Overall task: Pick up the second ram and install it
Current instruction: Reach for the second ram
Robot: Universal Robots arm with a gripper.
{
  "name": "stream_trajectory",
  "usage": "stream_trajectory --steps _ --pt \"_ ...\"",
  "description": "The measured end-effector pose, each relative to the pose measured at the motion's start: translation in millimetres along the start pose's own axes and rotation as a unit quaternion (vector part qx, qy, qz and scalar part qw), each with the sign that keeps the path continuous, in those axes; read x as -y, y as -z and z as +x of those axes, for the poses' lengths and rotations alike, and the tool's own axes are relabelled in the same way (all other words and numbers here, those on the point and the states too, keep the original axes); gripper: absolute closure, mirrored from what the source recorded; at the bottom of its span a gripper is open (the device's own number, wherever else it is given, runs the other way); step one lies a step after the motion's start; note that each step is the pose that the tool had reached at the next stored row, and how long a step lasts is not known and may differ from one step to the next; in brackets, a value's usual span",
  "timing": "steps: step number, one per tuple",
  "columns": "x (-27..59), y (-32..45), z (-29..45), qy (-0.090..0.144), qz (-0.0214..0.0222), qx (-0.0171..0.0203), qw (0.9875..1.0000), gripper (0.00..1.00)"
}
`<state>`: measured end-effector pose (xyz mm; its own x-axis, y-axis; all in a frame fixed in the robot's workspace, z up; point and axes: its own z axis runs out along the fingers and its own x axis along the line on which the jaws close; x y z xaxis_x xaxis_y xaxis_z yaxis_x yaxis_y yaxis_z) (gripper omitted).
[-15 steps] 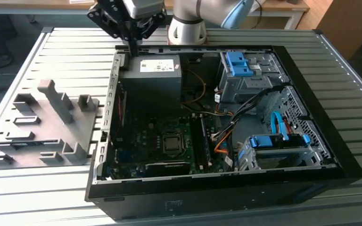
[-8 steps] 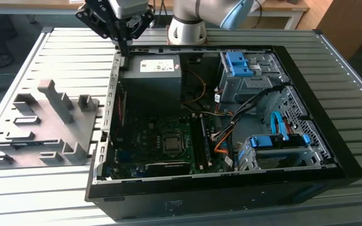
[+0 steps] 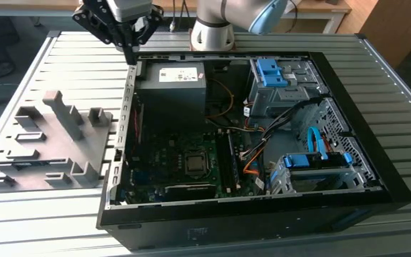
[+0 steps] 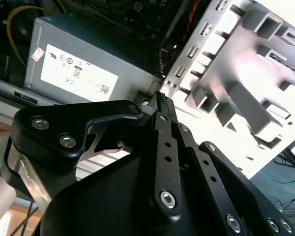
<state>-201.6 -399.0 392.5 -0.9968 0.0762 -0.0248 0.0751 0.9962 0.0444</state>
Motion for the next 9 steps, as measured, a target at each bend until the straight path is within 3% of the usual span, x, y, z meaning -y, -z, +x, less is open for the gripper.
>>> stream_trajectory --steps 9 --pt "1.6 -0.2 20.1 0.000 0.0000 0.0000 1.0000 0.90"
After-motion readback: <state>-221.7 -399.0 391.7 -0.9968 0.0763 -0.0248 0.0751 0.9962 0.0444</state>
